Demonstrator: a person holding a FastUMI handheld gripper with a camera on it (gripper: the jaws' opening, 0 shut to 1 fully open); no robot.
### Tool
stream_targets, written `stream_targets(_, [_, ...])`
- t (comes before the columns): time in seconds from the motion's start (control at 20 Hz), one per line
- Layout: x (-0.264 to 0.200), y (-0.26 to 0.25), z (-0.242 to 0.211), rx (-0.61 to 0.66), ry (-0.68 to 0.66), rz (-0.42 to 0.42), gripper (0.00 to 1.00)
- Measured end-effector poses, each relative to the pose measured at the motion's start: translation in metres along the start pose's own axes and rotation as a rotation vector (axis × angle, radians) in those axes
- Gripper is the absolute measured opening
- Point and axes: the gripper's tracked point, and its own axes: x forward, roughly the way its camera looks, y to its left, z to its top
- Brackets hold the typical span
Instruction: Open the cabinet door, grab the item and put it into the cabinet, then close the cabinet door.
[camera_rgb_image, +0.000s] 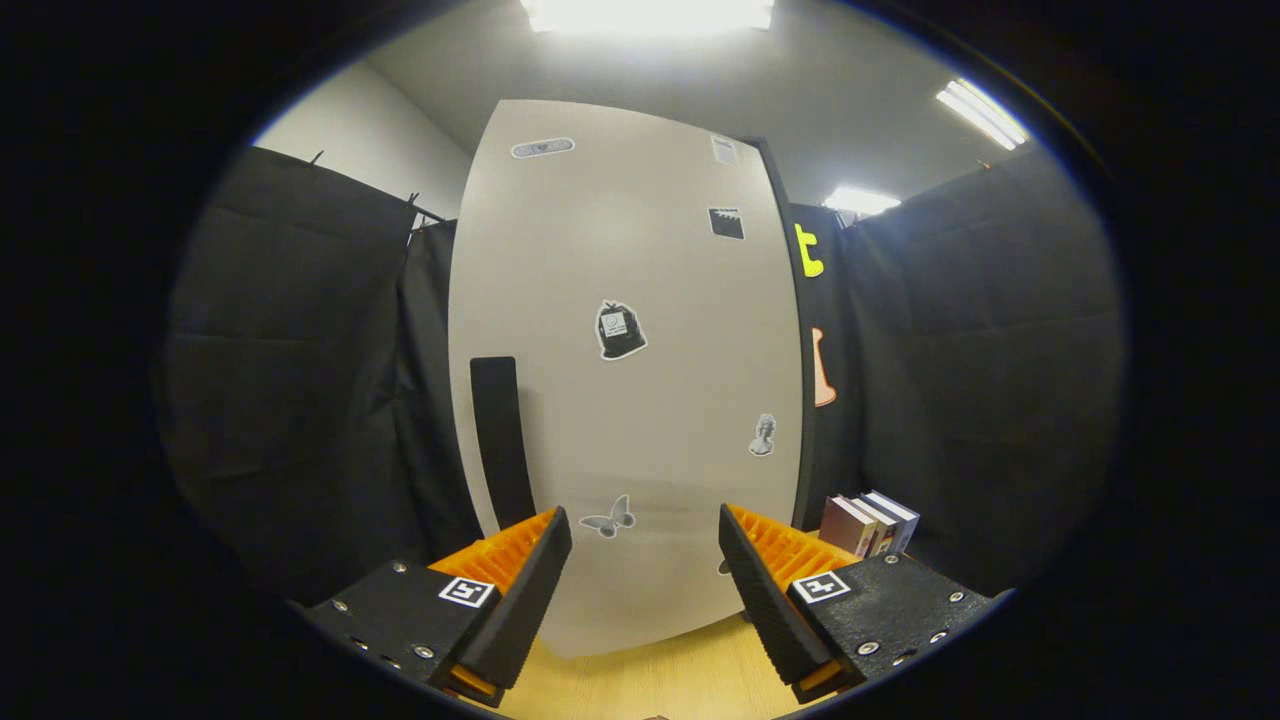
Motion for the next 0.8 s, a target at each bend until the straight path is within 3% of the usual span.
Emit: stream_targets(0.8, [-0.079, -0.022, -0.045, -0.048, 0.002, -0.044, 0.93])
